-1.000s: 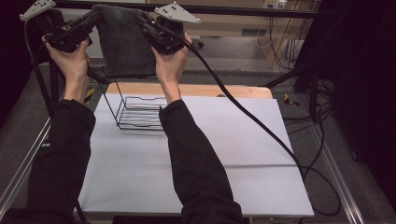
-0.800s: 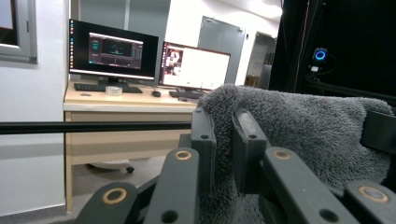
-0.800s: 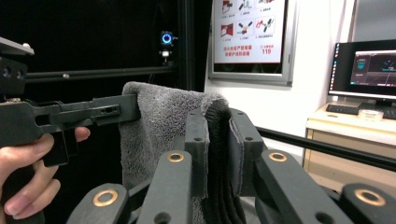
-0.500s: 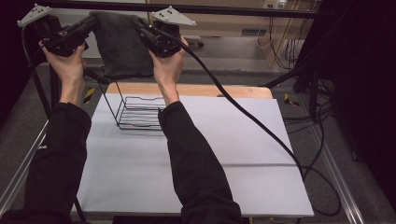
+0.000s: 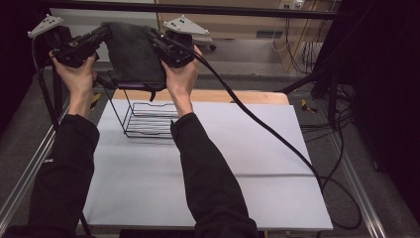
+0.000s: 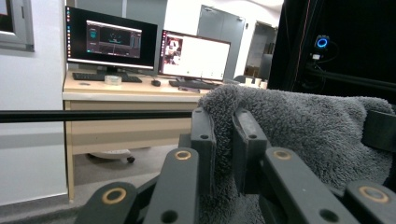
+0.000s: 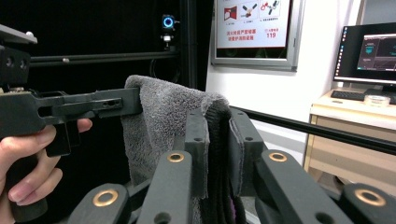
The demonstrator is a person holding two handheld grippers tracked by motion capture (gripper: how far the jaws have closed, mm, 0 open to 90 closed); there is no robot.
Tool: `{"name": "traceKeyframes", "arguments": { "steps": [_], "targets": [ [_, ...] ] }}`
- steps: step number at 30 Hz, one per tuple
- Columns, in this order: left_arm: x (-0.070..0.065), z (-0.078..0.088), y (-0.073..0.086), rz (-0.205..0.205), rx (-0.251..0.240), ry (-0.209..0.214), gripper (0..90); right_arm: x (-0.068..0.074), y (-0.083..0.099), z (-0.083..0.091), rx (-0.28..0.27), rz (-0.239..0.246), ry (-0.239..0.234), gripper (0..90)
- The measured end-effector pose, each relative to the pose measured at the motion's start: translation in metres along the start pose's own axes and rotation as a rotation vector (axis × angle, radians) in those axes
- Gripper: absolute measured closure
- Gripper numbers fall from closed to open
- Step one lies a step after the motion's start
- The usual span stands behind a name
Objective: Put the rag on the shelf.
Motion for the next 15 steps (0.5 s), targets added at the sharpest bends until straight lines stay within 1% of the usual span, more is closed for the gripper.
{"name": "traceKeyframes", "arguments": {
  "steps": [3, 8, 11, 13, 15],
  "targets": [
    [0.002, 0.0, 0.006, 0.004, 0.012, 0.003, 80.2, 0.001, 0.005, 0.001, 0.011, -0.002, 0.002, 80.2],
    [0.006, 0.0, 0.015, 0.002, 0.037, -0.006, 80.2, 0.001, 0.017, 0.001, 0.029, -0.008, 0.001, 80.2],
    [0.008, 0.002, 0.021, -0.019, 0.069, -0.02, 80.2, 0.002, 0.021, 0.001, 0.039, -0.006, -0.004, 80.2],
    [0.008, 0.004, 0.023, -0.002, 0.058, -0.007, 80.2, 0.003, 0.024, 0.001, 0.04, -0.009, -0.007, 80.2],
    [0.008, 0.007, 0.025, -0.008, 0.06, -0.007, 80.1, 0.004, 0.027, 0.001, 0.049, -0.007, -0.007, 80.2]
  ]
}}
Point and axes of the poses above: each handheld gripper's, and its own axes: z roughly backward along the jaws, y roughly out of its underside, x roughly to its left, the point moved 6 cm from there along -z, roughly forward along the jaws, and after that the axes turned 13 degrees about z, right-handed, at the moved point
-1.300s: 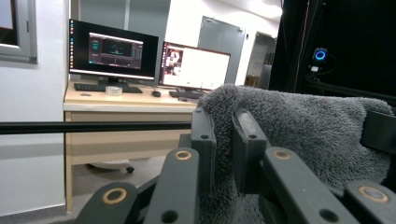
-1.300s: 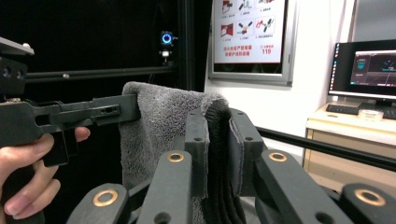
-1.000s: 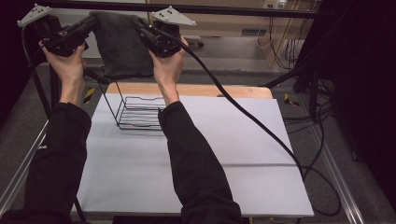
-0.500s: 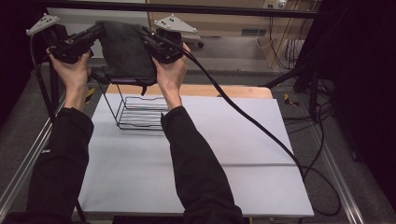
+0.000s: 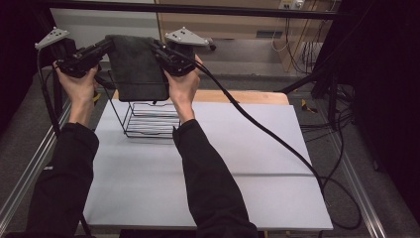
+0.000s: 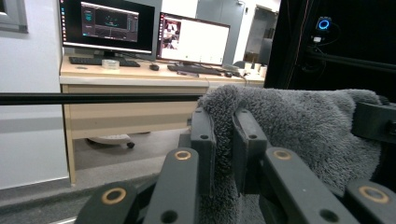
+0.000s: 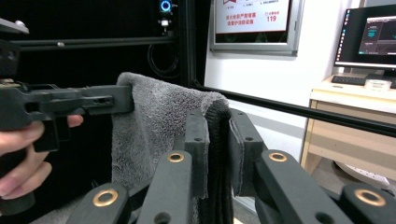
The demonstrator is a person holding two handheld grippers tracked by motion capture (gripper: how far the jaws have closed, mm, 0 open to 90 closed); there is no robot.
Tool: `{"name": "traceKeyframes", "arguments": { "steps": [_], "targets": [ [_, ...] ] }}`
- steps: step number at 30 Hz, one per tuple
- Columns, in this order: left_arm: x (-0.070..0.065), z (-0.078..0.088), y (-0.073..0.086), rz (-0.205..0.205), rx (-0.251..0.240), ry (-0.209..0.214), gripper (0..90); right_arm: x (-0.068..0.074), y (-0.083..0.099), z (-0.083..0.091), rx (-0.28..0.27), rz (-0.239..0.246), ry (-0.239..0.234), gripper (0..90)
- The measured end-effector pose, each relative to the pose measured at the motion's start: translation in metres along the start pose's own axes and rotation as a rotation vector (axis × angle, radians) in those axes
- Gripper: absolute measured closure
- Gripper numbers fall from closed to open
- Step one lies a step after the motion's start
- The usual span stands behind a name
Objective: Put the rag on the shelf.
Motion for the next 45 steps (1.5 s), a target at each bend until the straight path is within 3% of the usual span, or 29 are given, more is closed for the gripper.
{"name": "traceKeyframes", "arguments": {
  "steps": [12, 25, 33, 39, 45],
  "targets": [
    [0.001, 0.027, 0.012, 0.012, 0.009, 0.065, 80.0, 0.012, 0.004, 0.005, 0.027, 0.019, -0.03, 80.2],
    [-0.002, 0.043, 0.023, -0.01, 0.06, 0.079, 79.8, 0.025, 0.006, 0.016, 0.076, 0.052, -0.072, 80.1],
    [-0.008, 0.05, 0.032, -0.031, 0.077, 0.094, 79.8, 0.027, 0.017, 0.024, 0.073, 0.023, -0.108, 80.1],
    [-0.007, 0.06, 0.044, -0.013, 0.086, 0.112, 79.3, 0.034, 0.024, 0.032, 0.066, 0.029, -0.144, 80.1],
    [-0.007, 0.07, 0.055, -0.015, 0.13, 0.114, 77.5, 0.042, 0.029, 0.037, 0.081, 0.061, -0.171, 79.8]
  ]
}}
Point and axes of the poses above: each handheld gripper's, and its own axes: z roughly backward along the jaws, y roughly out of its underside, x roughly to its left, the point moved 6 cm from there along -z, roughly forward along the jaws, and after that the axes turned 13 degrees about z, right-handed, at the moved point
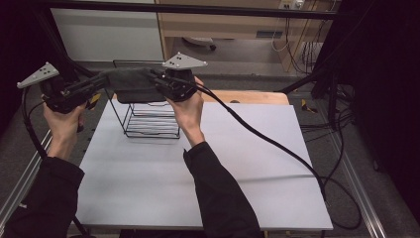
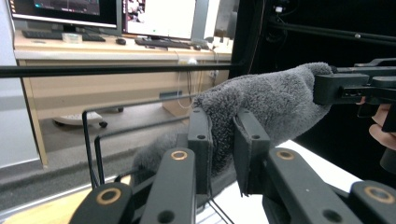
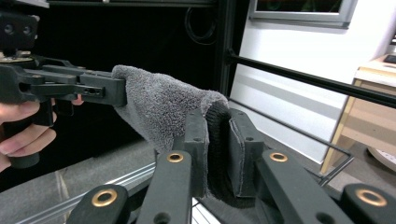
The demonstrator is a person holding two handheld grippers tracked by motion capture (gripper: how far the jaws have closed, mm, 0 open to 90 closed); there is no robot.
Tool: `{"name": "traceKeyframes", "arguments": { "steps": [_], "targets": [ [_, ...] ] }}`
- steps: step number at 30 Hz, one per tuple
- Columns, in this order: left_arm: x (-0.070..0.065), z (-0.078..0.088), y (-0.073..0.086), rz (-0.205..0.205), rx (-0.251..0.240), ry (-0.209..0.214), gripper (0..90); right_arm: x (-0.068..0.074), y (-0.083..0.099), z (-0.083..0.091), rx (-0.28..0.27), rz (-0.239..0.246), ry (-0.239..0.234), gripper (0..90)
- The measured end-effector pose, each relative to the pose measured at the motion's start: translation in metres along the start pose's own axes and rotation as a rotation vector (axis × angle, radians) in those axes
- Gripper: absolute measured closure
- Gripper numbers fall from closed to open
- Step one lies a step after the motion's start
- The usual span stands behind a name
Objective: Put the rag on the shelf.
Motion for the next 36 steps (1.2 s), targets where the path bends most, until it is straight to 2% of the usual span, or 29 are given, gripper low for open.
{"name": "traceKeyframes", "arguments": {
  "steps": [4, 8, 11, 13, 14, 18, 22, 26, 33, 36],
  "targets": [
    [-0.002, 0.004, 0.001, 0.026, 0.032, -0.004, 72.1, 0.004, 0.006, 0.002, 0.011, 0.009, -0.014, 79.8],
    [-0.005, 0.011, -0.013, 0.064, 0.016, -0.016, 60.2, 0.007, 0.011, 0.002, 0.017, 0.01, -0.025, 79.8],
    [-0.008, 0.014, -0.026, 0.08, -0.006, -0.024, 60.0, 0.01, 0.014, 0.002, 0.026, 0.026, -0.03, 79.6],
    [-0.011, 0.012, -0.029, 0.083, 0.011, -0.051, 63.3, 0.012, 0.016, 0.003, 0.028, 0.031, -0.034, 79.4],
    [-0.011, 0.009, -0.029, 0.082, 0.035, -0.066, 66.2, 0.013, 0.017, 0.003, 0.031, 0.033, -0.037, 79.3],
    [-0.016, -0.004, -0.015, 0.049, 0.137, -0.09, 75.5, 0.016, 0.022, 0.004, 0.035, 0.039, -0.05, 78.2],
    [-0.018, -0.008, -0.003, 0.045, 0.183, -0.082, 83.3, 0.017, 0.026, 0.005, 0.049, 0.03, -0.069, 75.8],
    [-0.016, -0.009, 0.008, 0.043, 0.234, -0.086, 84.6, 0.019, 0.029, 0.007, 0.077, 0.023, -0.093, 70.7],
    [-0.013, -0.01, 0.027, 0.017, 0.275, -0.102, 86.7, 0.021, 0.03, 0.01, 0.106, 0.016, -0.134, 59.1],
    [-0.01, -0.012, 0.035, 0.007, 0.288, -0.116, 87.5, 0.021, 0.028, 0.011, 0.097, 0.006, -0.136, 54.3]
  ]
}}
Point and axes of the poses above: each handheld gripper's, and its own axes: z roughly backward along the jaws, y roughly out of its underside, x roughly to its left, the point moved 6 cm from there along -z, roughly forward along the jaws, and after that the axes turned 13 degrees about z, right-handed, at the moved point
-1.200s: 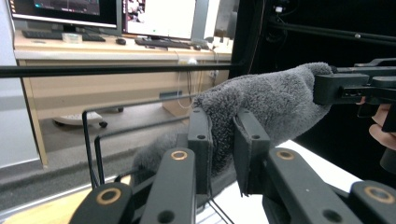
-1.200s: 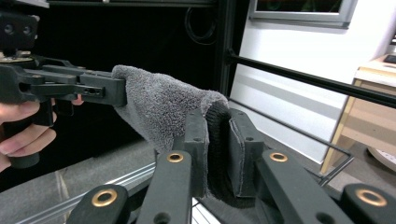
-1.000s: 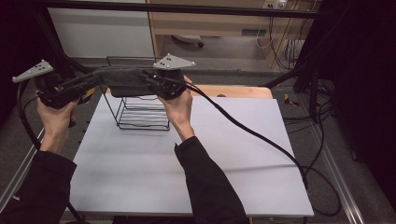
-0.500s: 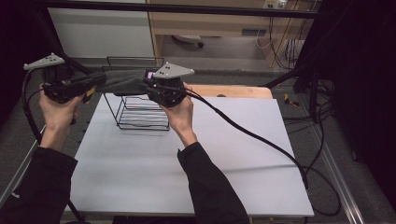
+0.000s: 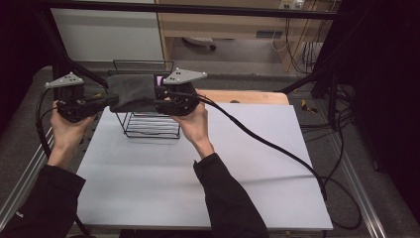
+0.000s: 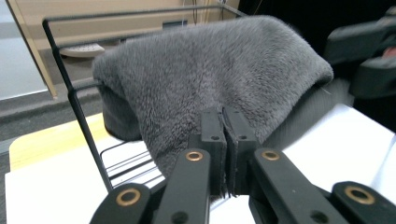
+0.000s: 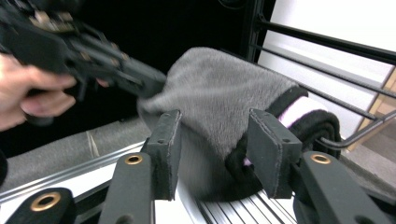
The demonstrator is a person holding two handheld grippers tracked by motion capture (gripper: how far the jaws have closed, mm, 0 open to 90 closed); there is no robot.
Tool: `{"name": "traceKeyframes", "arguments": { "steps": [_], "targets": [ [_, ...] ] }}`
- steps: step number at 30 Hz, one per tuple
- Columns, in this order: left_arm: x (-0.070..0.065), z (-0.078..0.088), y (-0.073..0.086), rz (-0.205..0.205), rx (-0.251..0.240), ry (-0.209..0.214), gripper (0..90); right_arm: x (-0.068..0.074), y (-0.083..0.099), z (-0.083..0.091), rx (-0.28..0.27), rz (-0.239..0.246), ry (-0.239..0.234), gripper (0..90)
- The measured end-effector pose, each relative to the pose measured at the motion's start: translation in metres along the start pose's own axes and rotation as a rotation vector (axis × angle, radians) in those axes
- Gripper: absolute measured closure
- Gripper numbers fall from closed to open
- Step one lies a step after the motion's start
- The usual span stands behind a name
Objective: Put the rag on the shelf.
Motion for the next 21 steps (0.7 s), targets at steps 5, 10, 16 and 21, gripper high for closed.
{"name": "traceKeyframes", "arguments": {
  "steps": [5, 10, 16, 21],
  "targets": [
    [0.003, -0.01, 0.009, -0.014, 0.01, -0.023, 88.0, -0.003, -0.005, 0.001, -0.027, -0.02, 0.0, 67.3],
    [0.006, -0.017, 0.013, -0.017, -0.003, -0.04, 88.1, -0.007, 0.008, -0.013, 0.041, -0.039, 0.015, 88.8],
    [0.012, -0.025, 0.02, -0.001, -0.008, -0.047, 88.0, -0.01, 0.028, -0.027, 0.116, -0.066, 0.031, 90.0],
    [0.013, -0.027, 0.021, 0.001, -0.014, -0.045, 87.7, -0.011, 0.035, -0.031, 0.115, -0.071, 0.033, 87.9]
  ]
}}
Point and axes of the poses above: each handheld gripper's, and its own axes: z roughly backward along the jaws, y roughly out of its underside, x roughly to its left, the point moved 6 cm from there along -z, roughly forward along the jaws, and after that the axes turned 13 degrees about z, right-handed, at the moved point
